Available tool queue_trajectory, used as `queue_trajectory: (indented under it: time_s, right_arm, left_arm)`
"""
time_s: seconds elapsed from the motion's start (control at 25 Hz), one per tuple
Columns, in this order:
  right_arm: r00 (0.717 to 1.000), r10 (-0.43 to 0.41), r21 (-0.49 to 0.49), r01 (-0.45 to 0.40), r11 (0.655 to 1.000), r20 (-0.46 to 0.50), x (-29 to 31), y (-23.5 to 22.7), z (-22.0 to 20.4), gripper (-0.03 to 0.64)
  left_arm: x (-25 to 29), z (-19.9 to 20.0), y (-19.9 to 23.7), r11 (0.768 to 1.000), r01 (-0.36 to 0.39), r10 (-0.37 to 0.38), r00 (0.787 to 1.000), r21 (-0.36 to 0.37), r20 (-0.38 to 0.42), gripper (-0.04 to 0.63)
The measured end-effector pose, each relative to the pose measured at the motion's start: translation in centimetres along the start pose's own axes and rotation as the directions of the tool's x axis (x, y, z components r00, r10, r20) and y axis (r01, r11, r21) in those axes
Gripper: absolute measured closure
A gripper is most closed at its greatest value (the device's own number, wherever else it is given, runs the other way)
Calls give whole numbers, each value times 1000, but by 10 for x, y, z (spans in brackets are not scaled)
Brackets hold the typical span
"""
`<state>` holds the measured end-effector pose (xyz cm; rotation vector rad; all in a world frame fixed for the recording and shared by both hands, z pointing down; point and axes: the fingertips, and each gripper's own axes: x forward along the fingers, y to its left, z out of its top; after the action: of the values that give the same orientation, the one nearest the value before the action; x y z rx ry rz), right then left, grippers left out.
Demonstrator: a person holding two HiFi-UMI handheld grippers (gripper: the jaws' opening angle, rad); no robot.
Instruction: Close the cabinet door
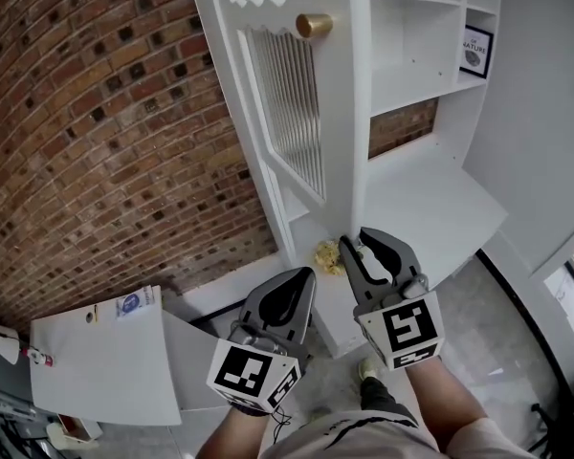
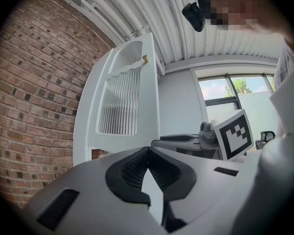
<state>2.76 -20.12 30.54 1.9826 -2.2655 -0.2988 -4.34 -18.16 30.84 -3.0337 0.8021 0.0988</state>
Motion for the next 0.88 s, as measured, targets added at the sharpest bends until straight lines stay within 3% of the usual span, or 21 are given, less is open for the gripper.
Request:
queue_trajectory:
  time_s: [0.28,0.88]
  right_arm:
    - [1000,4,-9,-4,1000,-24,2,-30,-11,529]
    - [994,112,104,-112,988,3,21,-103,-29,529]
  left_arm:
    - [18,-2,0,1000,14,-14,1000,4,-3,584]
    - [78,-5,0,1000,-3,3,1000,-6,-2,584]
